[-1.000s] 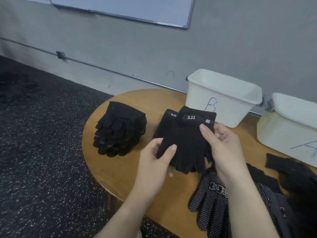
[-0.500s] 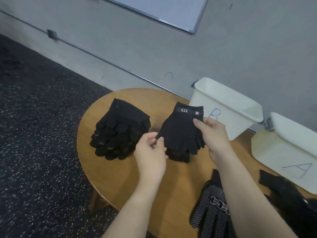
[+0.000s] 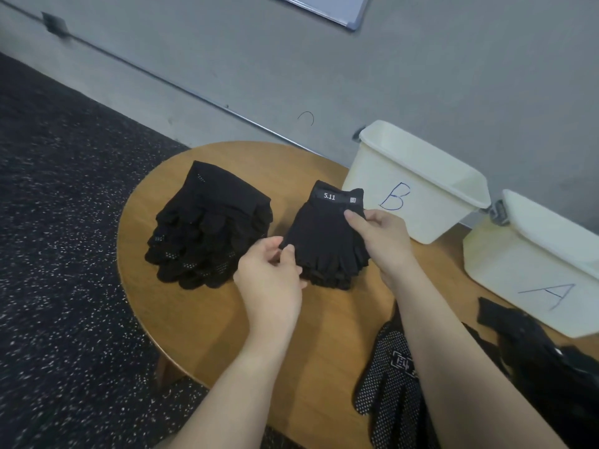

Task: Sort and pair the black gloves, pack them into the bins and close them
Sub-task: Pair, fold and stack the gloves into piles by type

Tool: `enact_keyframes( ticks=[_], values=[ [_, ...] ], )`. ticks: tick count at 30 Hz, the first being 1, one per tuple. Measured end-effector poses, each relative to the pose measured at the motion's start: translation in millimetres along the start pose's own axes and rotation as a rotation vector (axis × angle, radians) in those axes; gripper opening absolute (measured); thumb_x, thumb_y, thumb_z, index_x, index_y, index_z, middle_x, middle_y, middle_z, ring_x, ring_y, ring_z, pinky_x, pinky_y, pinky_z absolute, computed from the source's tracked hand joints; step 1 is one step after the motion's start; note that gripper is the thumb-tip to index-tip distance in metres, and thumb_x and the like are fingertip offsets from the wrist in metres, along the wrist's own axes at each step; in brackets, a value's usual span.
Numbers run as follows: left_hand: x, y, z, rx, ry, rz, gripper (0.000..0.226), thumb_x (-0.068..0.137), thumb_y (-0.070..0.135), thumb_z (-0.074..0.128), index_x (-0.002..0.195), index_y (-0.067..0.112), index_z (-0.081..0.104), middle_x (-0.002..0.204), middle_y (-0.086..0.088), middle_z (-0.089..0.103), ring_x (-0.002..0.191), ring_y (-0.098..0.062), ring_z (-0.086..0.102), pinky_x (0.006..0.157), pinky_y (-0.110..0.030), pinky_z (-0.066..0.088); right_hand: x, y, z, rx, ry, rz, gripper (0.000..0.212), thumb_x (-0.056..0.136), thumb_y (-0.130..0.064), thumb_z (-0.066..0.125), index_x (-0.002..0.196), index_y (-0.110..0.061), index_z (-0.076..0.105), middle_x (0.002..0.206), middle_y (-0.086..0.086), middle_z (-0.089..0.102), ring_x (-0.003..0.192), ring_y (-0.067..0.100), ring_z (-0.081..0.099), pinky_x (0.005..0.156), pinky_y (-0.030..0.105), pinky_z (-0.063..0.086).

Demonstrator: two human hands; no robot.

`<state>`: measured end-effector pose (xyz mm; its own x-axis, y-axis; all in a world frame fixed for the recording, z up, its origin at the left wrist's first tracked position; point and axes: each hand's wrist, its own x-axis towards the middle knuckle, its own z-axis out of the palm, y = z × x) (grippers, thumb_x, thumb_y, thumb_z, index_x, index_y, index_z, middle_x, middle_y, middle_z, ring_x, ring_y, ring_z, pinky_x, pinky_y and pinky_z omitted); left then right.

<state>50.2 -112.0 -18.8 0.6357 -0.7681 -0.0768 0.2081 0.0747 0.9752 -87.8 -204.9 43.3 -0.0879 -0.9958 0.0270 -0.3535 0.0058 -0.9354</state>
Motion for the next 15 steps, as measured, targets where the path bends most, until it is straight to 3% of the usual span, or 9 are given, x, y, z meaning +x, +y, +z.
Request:
enact_keyframes(
  ticks=[4,8,11,15],
  values=[
    [1.0,1.9,-1.9,-0.006,-0.017,-0.006,0.020,0.098,0.010,0.069,0.118,0.014,0.071,0.094,0.014,0.065,0.067,-0.008,0.074,0.050,-0.022,0.058,-1.3,-4.4,-5.1,-0.156,0.046,-0.044,0.037,0.090,-0.041,0.076,0.114,-0.014,0.067,0.108,-0.002,0.073,0.093,0.010,0.071,0.072,0.027,0.054],
    [-1.6,3.4,-2.0,-0.005,-0.036,-0.014,0.021,0.099,0.010,0.068,0.119,0.016,0.071,0.093,0.016,0.063,0.067,-0.006,0.073,0.050,-0.020,0.057,-5.5,-9.0,-1.8,-0.467,0.180,-0.450,0.041,0.096,-0.042,0.065,0.128,-0.017,0.059,0.122,-0.005,0.060,0.112,0.012,0.058,0.091,0.025,0.045],
    [-5.0,5.4,-2.1,0.015,-0.042,0.004,0.022,0.099,0.011,0.068,0.120,0.016,0.071,0.094,0.016,0.064,0.068,-0.004,0.073,0.050,-0.019,0.056,-7.8,-13.5,7.8,-0.681,0.060,-0.748,0.044,0.099,-0.042,0.056,0.133,-0.016,0.059,0.137,-0.001,0.057,0.129,0.018,0.049,0.109,0.035,0.040],
    [-5.4,5.4,-3.5,0.029,-0.037,0.001,0.023,0.099,0.010,0.067,0.122,0.015,0.070,0.099,0.010,0.068,0.067,-0.005,0.073,0.052,-0.019,0.057,-3.3,-7.5,18.5,-0.900,-0.208,-0.693,0.065,0.103,-0.058,0.044,0.158,-0.025,0.037,0.169,-0.002,0.026,0.156,0.020,0.018,0.127,0.041,0.016]
  ],
)
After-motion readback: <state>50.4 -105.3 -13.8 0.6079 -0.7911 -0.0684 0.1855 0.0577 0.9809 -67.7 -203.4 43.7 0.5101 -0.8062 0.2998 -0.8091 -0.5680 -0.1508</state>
